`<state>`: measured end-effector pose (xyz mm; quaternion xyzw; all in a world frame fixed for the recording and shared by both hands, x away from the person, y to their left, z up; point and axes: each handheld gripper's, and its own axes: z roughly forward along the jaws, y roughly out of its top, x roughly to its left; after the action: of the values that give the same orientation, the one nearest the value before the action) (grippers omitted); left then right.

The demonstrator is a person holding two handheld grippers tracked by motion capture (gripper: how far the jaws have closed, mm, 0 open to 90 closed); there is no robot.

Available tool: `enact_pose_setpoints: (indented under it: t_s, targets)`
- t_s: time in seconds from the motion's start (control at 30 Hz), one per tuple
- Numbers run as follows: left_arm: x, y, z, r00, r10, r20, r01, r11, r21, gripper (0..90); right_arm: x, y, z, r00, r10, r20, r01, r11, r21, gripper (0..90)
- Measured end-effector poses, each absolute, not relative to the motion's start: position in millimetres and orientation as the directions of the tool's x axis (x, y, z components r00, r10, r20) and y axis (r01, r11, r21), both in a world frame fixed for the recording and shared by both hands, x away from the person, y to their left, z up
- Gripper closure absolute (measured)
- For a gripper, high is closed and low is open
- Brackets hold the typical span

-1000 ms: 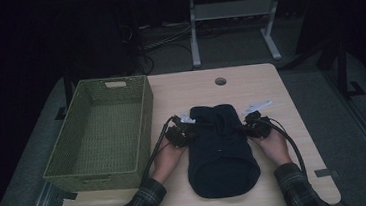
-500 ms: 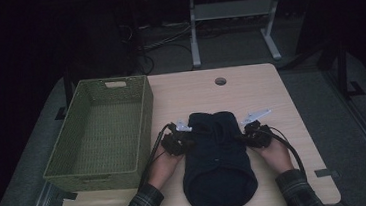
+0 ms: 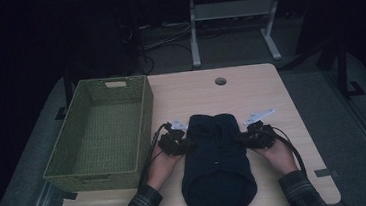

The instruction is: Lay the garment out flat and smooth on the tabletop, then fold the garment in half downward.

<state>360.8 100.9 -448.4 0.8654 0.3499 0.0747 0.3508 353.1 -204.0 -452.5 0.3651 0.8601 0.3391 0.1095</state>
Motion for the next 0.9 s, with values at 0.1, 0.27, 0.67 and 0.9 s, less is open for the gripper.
enact_pose_setpoints:
  t_s: [0.1, 0.27, 0.67, 0.9]
  targets:
    - [361, 103, -441, 0.743, 0.657, -0.128, 0.548, -0.489, 0.679, 67.2, 354, -207, -450, -0.706, 0.704, 0.071, 0.551, 0.484, 0.68, 65.1]
    - [366, 101, -429, 0.748, 0.65, -0.134, 0.539, -0.477, 0.694, 55.2, 358, -211, -438, -0.699, 0.709, 0.09, 0.553, 0.457, 0.697, 58.2]
    - [387, 95, -408, 0.759, 0.636, -0.142, 0.503, -0.433, 0.748, 42.8, 377, -213, -423, -0.68, 0.727, 0.099, 0.561, 0.429, 0.708, 51.0]
    - [407, 90, -402, 0.749, 0.645, -0.151, 0.505, -0.409, 0.76, 41.6, 390, -210, -417, -0.675, 0.729, 0.11, 0.568, 0.419, 0.709, 49.7]
